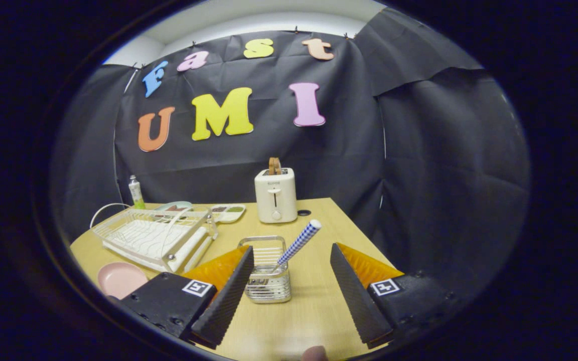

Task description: Take the plate from the dish rack, then take the spoon from the basket and place it into the plate.

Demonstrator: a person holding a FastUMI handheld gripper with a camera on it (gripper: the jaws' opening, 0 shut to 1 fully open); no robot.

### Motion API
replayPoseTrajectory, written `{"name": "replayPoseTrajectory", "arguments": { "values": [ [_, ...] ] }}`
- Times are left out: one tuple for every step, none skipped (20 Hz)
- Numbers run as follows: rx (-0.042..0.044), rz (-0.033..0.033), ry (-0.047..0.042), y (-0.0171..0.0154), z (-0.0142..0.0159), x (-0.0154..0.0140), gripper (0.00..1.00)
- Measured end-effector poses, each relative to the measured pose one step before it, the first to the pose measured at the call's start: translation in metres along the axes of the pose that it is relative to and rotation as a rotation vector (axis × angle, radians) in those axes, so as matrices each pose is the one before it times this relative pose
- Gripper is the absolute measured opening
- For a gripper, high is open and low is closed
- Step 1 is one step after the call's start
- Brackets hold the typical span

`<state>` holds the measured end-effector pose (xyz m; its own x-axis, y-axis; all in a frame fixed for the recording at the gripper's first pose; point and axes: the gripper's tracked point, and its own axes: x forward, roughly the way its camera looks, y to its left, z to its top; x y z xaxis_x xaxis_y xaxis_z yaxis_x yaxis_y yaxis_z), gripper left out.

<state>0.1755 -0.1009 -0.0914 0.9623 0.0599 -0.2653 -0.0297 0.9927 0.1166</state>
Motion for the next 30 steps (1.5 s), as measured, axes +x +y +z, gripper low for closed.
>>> {"name": "replayPoseTrajectory", "arguments": {
  "values": [
    [0.01220,0.01078,0.00860,-0.00371,-0.00101,0.01168,0.95],
    [0.01739,0.01507,0.01049,-0.00074,0.00109,0.00827,0.92],
    [0.01739,0.01801,0.01419,0.00032,-0.00071,0.00794,0.89],
    [0.01167,0.00965,0.00869,0.00010,0.00219,0.00494,0.84],
    [0.00337,0.01259,0.00191,0.00078,0.00080,0.00646,0.80],
    [0.00124,0.01116,0.00459,0.00210,0.00038,0.00388,0.73],
    [0.00626,0.00676,0.00285,0.00106,0.00123,0.00098,0.69],
    [0.01000,0.01079,-0.00262,0.00290,0.00202,-0.00018,0.62],
    [0.00461,0.00357,-0.00552,0.00242,0.00279,-0.00147,0.54],
    [0.00260,0.00347,0.00002,0.00210,-0.00045,0.00106,0.43],
    [0.00061,0.00821,0.00033,0.00467,0.00015,-0.00282,0.37],
    [0.00548,0.00370,-0.00037,0.00336,0.00039,0.00163,0.31],
    [0.01270,0.00549,0.00330,0.00133,0.00050,0.00045,0.30],
    [0.02069,0.00871,0.00470,0.00410,0.00034,-0.00114,0.27],
    [0.02897,0.01057,0.00831,0.00412,0.00048,-0.00213,0.25],
    [0.02907,0.00695,0.00828,0.00509,0.00013,-0.00020,0.20],
    [0.02428,-0.00426,0.01136,0.00210,-0.00002,-0.00086,0.18],
    [0.01774,-0.00974,0.00741,0.00181,0.00008,-0.00049,0.14],
    [0.00935,-0.01447,0.00396,0.00167,0.00011,-0.00018,0.12],
    [0.00341,-0.01598,-0.00039,0.00066,0.00097,0.00029,0.09],
    [0.00355,-0.01418,-0.00616,0.00135,0.00248,-0.00136,0.08],
    [0.01004,-0.01972,-0.01400,0.00053,0.00635,-0.00121,0.08],
    [0.00486,-0.01572,-0.01966,0.00170,0.00657,-0.00260,0.08],
    [-0.00122,-0.02781,-0.02361,-0.00096,0.00876,-0.00394,0.08],
    [-0.00688,-0.03062,-0.02562,-0.00253,0.00835,-0.00425,0.08],
    [-0.00962,-0.02483,-0.02640,-0.00010,0.00994,-0.00619,0.08],
    [-0.00897,-0.01575,-0.02516,0.00368,0.01001,-0.00814,0.08],
    [-0.01379,-0.01015,-0.02681,0.00394,0.01059,-0.01044,0.08],
    [-0.01384,-0.00414,-0.03369,0.00460,0.01134,-0.01128,0.08],
    [-0.01680,-0.00070,-0.02601,0.00679,0.01160,-0.01123,0.08]
  ]
}}
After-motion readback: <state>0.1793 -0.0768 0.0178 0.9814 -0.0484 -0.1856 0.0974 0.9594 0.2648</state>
